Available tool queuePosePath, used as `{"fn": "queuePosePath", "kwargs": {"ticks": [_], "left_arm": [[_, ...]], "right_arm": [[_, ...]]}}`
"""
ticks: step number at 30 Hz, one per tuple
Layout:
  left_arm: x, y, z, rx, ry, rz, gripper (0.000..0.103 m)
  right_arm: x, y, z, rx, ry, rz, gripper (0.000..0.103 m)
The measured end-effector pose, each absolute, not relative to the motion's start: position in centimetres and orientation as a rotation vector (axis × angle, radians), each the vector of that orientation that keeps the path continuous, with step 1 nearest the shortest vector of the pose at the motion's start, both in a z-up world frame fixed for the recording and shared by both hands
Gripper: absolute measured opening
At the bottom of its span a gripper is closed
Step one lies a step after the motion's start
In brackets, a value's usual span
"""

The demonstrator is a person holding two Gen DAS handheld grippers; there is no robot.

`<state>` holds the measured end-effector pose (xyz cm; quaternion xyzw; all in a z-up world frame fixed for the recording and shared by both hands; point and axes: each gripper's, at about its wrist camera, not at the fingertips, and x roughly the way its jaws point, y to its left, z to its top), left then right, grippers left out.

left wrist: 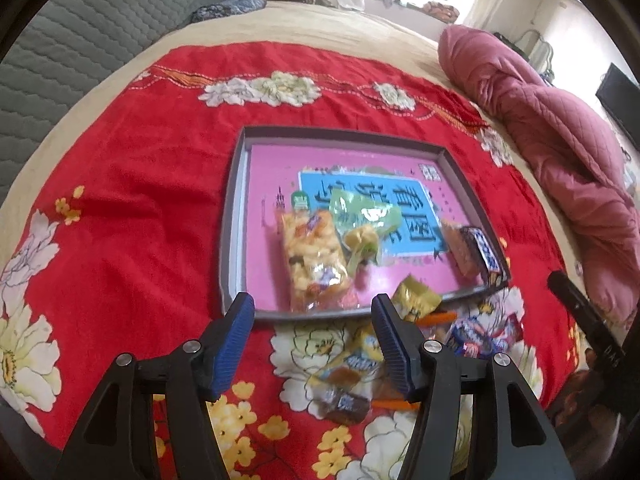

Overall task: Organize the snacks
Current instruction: 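Lower the chocolate bar into the tray and open the right gripper while the left releases the green bag, then grasp the red swirl-printed snack with the right gripper while the left grasps the yellow stick bag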

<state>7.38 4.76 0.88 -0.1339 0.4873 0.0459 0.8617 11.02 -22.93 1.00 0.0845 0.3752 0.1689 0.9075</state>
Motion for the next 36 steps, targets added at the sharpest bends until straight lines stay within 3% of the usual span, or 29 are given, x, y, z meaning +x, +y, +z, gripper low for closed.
{"fn": "queuePosePath", "kwargs": {"ticks": [3,21,27,36], "left_arm": [[7.0,4.4,0.3,-0.266,1.041,0.075,0.063],[6.4,1.9,-2.8,-0.191,1.112,-0.034,0.063],[6.6,1.6,-3.5,-0.180,1.121,-0.051,0.063],[7.1,1.5,-4.1,-0.177,1.121,-0.057,0.063]], "right_arm": [[10.6,-24.0,0.3,0.232,0.833,0.309,0.072],[9.2,-26.1,-4.6,0.472,1.115,0.244,0.072],[9.6,-25.1,-6.2,0.492,1.175,0.247,0.056],[11.6,-25.0,-7.6,0.568,1.188,0.240,0.045]]}}
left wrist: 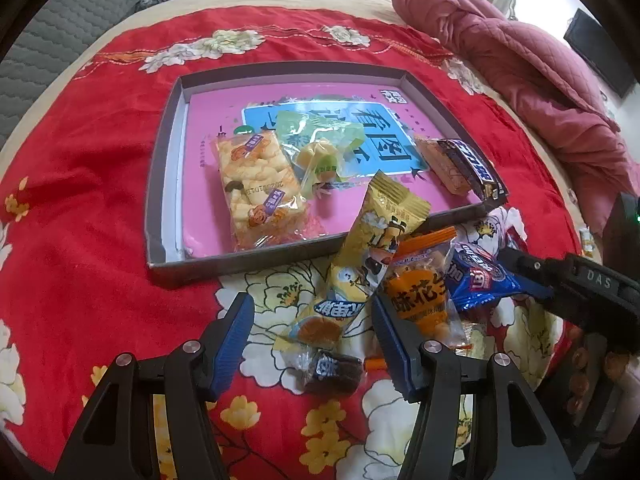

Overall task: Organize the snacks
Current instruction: 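Grasp the red swirl-printed snack with the right gripper while the left grasps the yellow stick bag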

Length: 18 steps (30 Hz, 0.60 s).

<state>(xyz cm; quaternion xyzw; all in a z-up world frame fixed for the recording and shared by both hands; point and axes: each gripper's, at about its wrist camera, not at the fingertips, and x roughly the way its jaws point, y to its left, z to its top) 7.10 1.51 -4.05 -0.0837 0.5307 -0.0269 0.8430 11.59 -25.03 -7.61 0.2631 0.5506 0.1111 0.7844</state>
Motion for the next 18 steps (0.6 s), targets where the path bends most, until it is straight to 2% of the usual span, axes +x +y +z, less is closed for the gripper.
{"fn": "queuePosePath", "kwargs": {"ticks": [8,15,17,18], "left_arm": [[7.9,1.2,-4.8,-0.177,1.130,-0.087,0.063],[8.7,1.0,-5.7,-0.208,1.135,-0.102,0.063],[8.9,1.1,-5.9,-0.229,1.134,-0.114,0.052],[9.1,1.1,-6.1,-0.241,1.140,-0.124,0.041]], "right_arm": [[13.6,-24.4,-8.0,0.519,1.169,0.282,0.029],[14.1,-24.3,-7.9,0.478,1.151,0.306,0.027],[13.9,-24.4,-7.5,0.465,1.138,0.308,0.027],[13.7,-24.5,-7.3,0.458,1.129,0.308,0.027]]}}
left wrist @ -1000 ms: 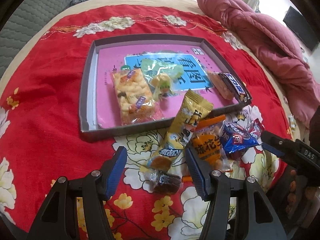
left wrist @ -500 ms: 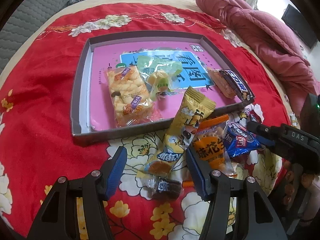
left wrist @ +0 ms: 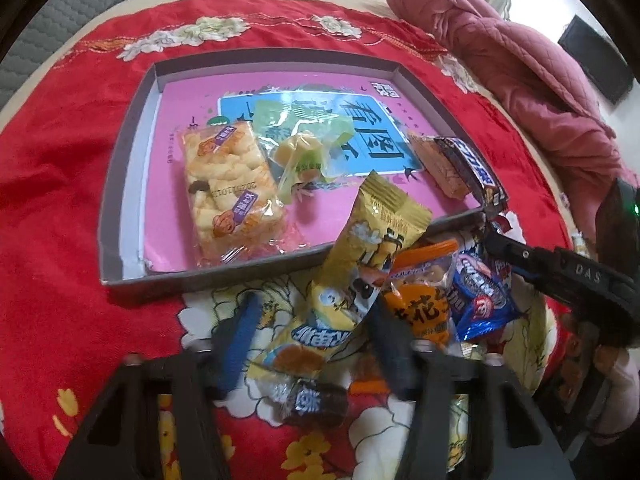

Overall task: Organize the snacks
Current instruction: 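Grasp the red swirl-printed snack with the right gripper while the left grasps the yellow stick bag, then lift and carry the red snack with the right gripper while the left carries the yellow bag over the tray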

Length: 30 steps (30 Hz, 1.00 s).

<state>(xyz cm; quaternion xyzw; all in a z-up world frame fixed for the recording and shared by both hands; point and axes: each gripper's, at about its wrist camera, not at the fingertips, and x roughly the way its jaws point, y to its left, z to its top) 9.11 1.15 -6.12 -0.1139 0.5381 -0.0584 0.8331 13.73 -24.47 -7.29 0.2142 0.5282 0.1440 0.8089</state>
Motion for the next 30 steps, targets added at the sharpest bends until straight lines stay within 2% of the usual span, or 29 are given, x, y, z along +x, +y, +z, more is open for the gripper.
{"fn": "queuePosePath", "kwargs": {"ticks": [1,5,6,9,13,30], "left_arm": [[9.2,1.1,-6.3,-0.248,1.148,-0.130,0.034],[9.3,0.7,-6.6,-0.240,1.141,-0.144,0.031],[9.3,0.7,-6.5,-0.245,1.136,-0.150,0.026],[9.2,1.1,-6.2,-0.276,1.125,-0.162,0.025],[8.6,2.0,-5.2,-0.310,1.103,-0.168,0.018],[7.3,3.8,-1.0,-0.355,1.005,-0.140,0.017]], "right_arm": [[13.6,-24.5,-7.1,0.454,1.124,0.307,0.026],[13.1,-24.9,-6.7,0.453,1.104,0.302,0.026],[12.9,-25.1,-6.5,0.454,1.098,0.299,0.026],[12.5,-25.5,-5.6,0.447,1.057,0.302,0.026],[12.2,-25.5,-4.1,0.431,0.989,0.349,0.025],[11.2,-23.7,-0.2,0.283,0.799,0.427,0.025]]}}
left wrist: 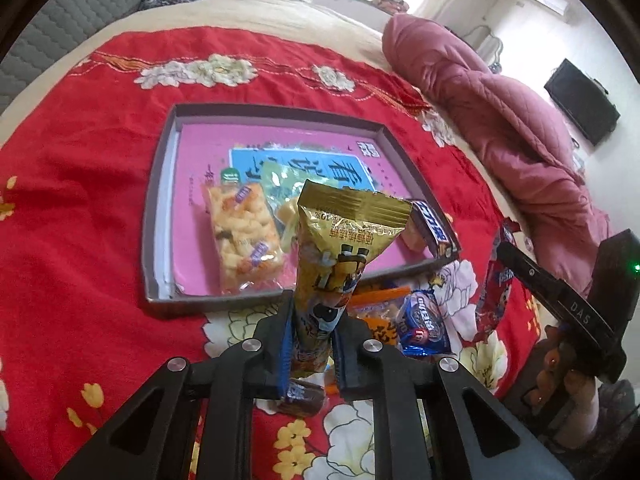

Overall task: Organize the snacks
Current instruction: 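Lift and carry the red snack with the right gripper while the left carries the yellow bag over the tray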

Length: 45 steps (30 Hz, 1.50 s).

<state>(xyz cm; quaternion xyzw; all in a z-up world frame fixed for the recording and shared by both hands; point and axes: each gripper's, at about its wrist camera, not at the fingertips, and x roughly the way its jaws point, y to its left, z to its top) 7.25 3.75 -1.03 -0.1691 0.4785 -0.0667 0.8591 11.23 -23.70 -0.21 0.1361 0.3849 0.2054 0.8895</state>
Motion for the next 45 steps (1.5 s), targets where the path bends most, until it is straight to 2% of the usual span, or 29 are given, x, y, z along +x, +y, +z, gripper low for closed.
{"fn": "queuePosePath", "kwargs": {"ticks": [23,33,45], "left_arm": [[9.6,3.3,1.0,-0.377,0.944,-0.118,0.017],[11.8,2.6,0.7,-0.368,0.946,-0.107,0.017],[13.2,2.1,-0.5,-0.345,0.965,-0.081,0.017]], "right_arm": [[14.7,-22.2,0.9,0.322,0.700,0.509,0.025],[17.4,-22.4,-0.5,0.420,0.705,0.508,0.025],[19.3,-20.7,-1.7,0.397,0.711,0.485,0.025]]}}
